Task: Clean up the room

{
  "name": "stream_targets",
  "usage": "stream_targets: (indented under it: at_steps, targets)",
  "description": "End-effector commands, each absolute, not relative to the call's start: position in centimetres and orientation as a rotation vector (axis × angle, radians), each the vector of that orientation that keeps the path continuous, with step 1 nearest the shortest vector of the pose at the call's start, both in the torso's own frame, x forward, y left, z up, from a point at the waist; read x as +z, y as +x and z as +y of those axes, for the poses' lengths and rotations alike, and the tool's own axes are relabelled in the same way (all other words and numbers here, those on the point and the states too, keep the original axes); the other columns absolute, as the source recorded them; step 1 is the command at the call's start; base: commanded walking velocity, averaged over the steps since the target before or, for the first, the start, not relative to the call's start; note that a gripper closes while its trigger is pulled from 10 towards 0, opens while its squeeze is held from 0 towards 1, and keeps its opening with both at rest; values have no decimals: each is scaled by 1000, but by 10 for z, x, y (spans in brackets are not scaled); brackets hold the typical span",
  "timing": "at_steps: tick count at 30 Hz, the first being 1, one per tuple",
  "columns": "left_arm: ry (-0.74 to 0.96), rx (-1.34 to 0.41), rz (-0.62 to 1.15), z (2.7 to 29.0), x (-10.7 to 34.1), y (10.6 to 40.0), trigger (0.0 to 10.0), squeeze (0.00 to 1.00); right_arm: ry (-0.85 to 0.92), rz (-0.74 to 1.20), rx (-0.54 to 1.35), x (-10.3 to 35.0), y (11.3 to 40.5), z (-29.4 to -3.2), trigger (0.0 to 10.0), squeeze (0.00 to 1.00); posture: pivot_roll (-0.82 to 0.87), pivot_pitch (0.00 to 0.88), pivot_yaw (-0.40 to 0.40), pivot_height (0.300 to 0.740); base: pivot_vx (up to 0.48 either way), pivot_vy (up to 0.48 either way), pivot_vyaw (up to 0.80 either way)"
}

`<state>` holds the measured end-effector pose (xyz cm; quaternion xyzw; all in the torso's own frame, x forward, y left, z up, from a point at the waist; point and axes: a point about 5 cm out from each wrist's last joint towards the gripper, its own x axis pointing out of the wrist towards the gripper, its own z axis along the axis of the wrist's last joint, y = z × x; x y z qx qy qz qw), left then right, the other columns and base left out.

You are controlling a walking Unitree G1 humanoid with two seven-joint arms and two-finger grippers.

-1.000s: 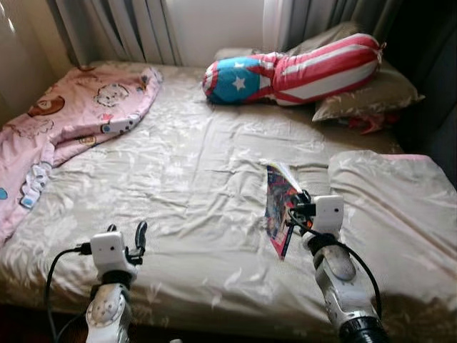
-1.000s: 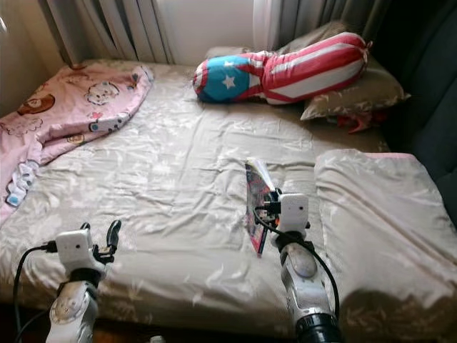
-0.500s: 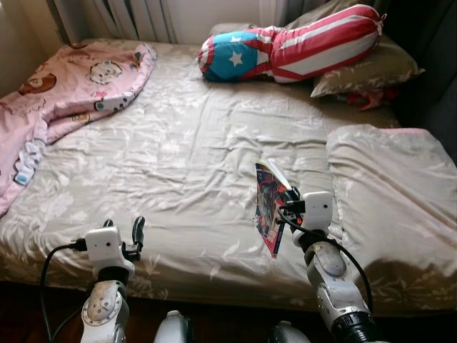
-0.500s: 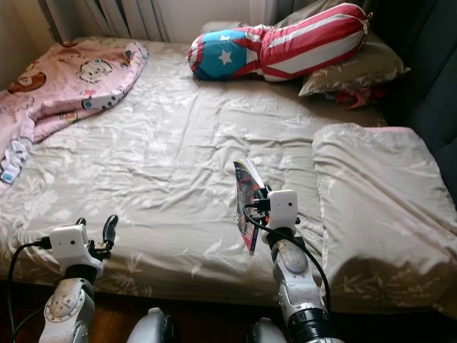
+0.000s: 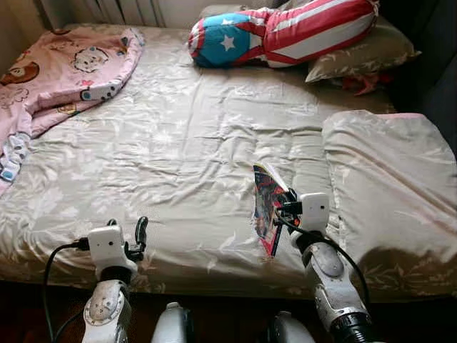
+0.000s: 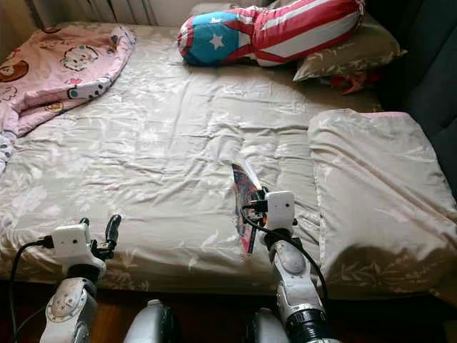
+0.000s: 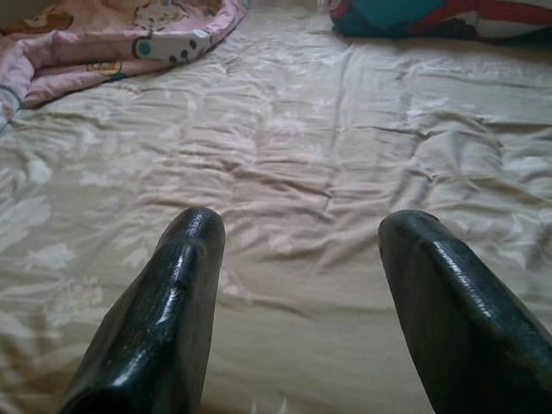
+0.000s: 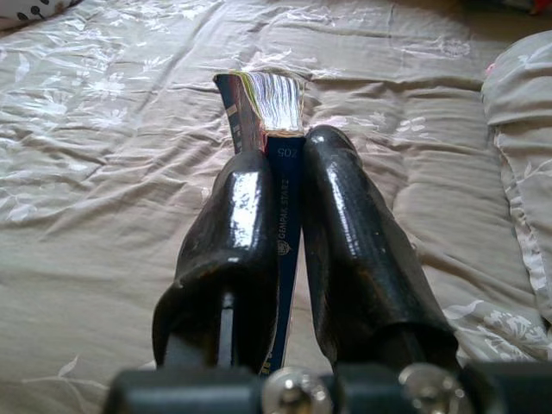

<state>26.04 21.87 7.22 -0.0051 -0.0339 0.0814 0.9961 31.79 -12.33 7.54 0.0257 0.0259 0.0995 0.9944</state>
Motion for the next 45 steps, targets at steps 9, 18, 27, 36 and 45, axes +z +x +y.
stream_targets:
  at_steps: [9,18,27,36,45]
  targets:
    - [-18,168,-46,219,70,258,10000,0,68,8,229,84,319,-117,10000,0,-20,208,-24,661,181,0,0]
    - [-20,169,-44,218,70,258,10000,0,69,7,263,85,319,-112,10000,0,-17,200,-30,661,318,0,0]
    - [-20,172,-43,218,69,258,10000,0,82,3,291,86,320,-106,10000,0,-15,190,-34,661,351,0,0]
    - [-20,176,-49,218,70,258,10000,0,114,-2,273,90,325,-104,10000,0,-10,192,-36,661,64,0,0]
    - [-15,174,-51,219,72,256,10000,0,372,37,173,95,340,-105,10000,0,8,211,-28,661,0,0,0]
